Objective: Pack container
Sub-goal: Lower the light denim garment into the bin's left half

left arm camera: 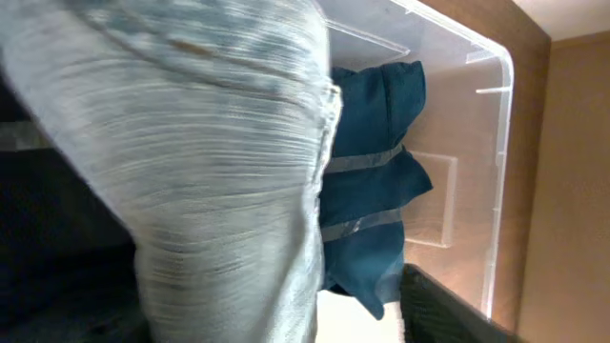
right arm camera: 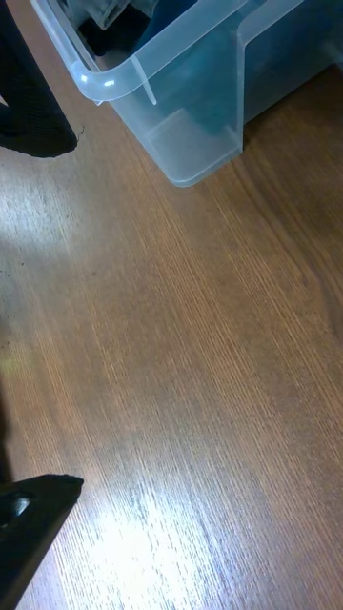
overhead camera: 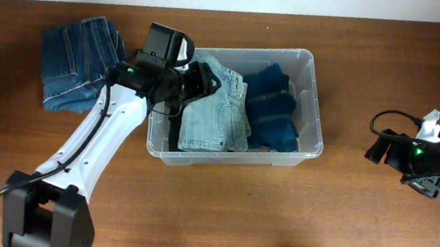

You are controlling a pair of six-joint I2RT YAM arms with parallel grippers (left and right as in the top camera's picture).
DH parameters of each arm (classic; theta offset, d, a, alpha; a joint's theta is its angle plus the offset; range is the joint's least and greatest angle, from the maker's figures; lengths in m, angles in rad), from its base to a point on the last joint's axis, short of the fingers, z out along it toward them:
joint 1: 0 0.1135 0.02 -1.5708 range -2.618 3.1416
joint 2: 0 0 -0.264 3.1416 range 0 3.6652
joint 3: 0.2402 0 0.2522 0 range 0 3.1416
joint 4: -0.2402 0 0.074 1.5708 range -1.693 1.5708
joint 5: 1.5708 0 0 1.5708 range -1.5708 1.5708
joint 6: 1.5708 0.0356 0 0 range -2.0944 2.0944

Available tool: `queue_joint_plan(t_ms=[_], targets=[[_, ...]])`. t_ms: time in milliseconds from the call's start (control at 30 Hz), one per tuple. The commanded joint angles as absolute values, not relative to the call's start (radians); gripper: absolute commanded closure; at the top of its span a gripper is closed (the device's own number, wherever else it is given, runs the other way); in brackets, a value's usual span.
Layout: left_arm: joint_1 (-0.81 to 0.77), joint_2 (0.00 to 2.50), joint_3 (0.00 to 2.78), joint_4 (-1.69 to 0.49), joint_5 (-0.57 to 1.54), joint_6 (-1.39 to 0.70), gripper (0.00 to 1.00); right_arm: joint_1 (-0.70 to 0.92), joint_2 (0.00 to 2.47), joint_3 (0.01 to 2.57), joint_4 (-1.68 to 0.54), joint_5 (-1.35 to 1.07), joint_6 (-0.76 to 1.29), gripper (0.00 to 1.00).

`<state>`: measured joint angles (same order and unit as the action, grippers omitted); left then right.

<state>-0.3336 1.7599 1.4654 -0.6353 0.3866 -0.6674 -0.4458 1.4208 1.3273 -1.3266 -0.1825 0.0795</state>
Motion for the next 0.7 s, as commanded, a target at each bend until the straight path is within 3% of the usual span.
queue_joint_plan(t_ms=[0,300,667], targets=[[-0.337,1.754,1.491,-0.635,0.376,-0.564,0.31,-0.452,1.422,1.327,-1.326,-0.180,0.086,0.01],[-0.337,1.754,1.492,-0.655,0.339,-0.397,0.27,-0.452,1.422,1.327,-1.326,-0.180,0.086,0.01],[-0.263,1.754,1.572,-0.812,0.231,-0.359,0.24,-0.452,1.422,1.327,-1.326,-0.180,0.086,0.02]])
